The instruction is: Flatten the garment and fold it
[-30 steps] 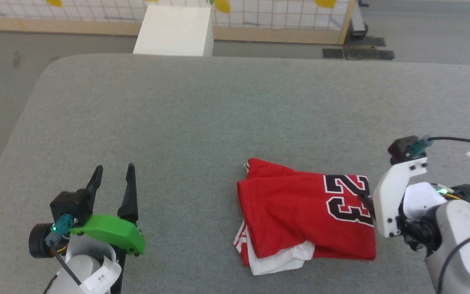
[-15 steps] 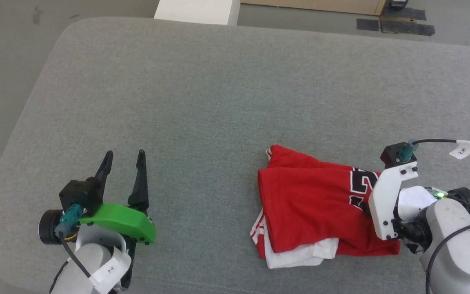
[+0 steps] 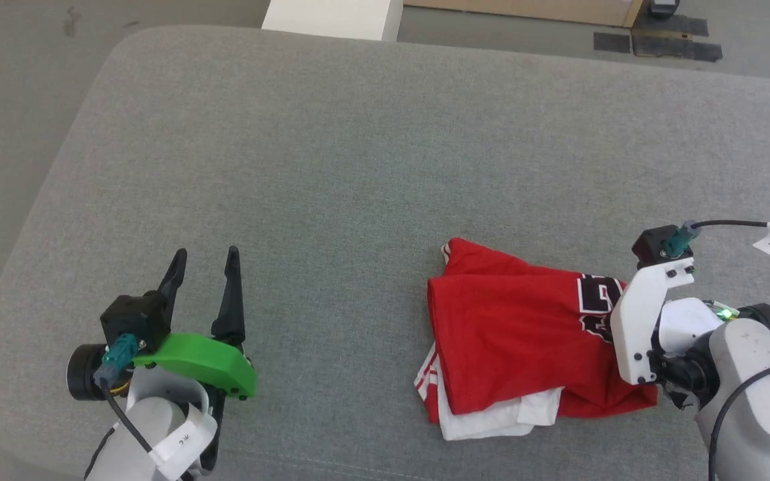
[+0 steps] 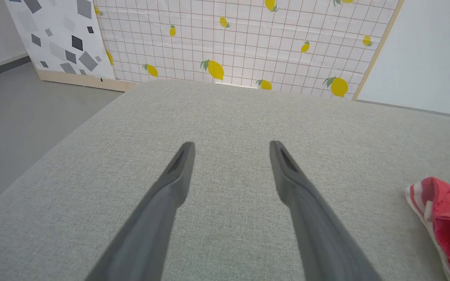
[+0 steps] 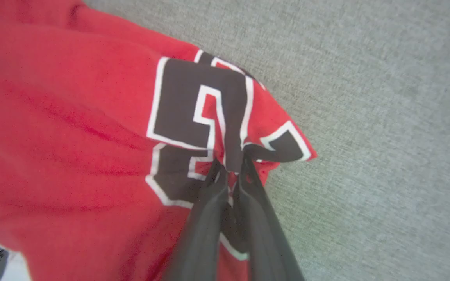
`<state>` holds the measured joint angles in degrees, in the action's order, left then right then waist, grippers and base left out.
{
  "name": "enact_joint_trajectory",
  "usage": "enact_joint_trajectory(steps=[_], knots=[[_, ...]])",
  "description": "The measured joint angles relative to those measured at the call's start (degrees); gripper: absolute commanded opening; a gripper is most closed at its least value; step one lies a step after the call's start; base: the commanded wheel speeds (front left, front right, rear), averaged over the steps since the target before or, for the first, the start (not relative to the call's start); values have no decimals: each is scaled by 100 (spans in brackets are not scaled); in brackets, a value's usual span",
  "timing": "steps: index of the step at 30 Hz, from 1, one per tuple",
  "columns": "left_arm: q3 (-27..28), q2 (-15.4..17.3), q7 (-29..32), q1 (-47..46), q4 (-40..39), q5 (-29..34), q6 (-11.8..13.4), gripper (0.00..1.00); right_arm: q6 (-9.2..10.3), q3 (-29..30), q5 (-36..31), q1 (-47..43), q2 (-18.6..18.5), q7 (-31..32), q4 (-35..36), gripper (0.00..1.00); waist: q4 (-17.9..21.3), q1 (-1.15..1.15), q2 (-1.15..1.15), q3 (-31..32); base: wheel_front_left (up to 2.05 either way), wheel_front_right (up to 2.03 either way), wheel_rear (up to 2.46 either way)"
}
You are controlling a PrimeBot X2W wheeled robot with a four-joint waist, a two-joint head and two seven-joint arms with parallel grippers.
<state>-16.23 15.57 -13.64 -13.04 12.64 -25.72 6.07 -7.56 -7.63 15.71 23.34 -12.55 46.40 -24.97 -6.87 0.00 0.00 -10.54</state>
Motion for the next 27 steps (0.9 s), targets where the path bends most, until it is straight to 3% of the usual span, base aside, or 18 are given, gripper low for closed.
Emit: enact_joint_trajectory(steps=[14,20,27], knots=[[-92,-41,-14,138,108,-58,-56,100,-1,-798,355,40,-538,292,1027,0,-50,0,0,636,0,0,0],[-94,-62,-15,157,21,-101,-52,100,-1,-1061,399,260,-966,561,1276,0,207,0,0,708,0,0,0],[-116,-55,-18,-8,-102,-84,-46,100,-2,-1292,471,789,-1374,537,1269,0,767,0,0,596,0,0,0]])
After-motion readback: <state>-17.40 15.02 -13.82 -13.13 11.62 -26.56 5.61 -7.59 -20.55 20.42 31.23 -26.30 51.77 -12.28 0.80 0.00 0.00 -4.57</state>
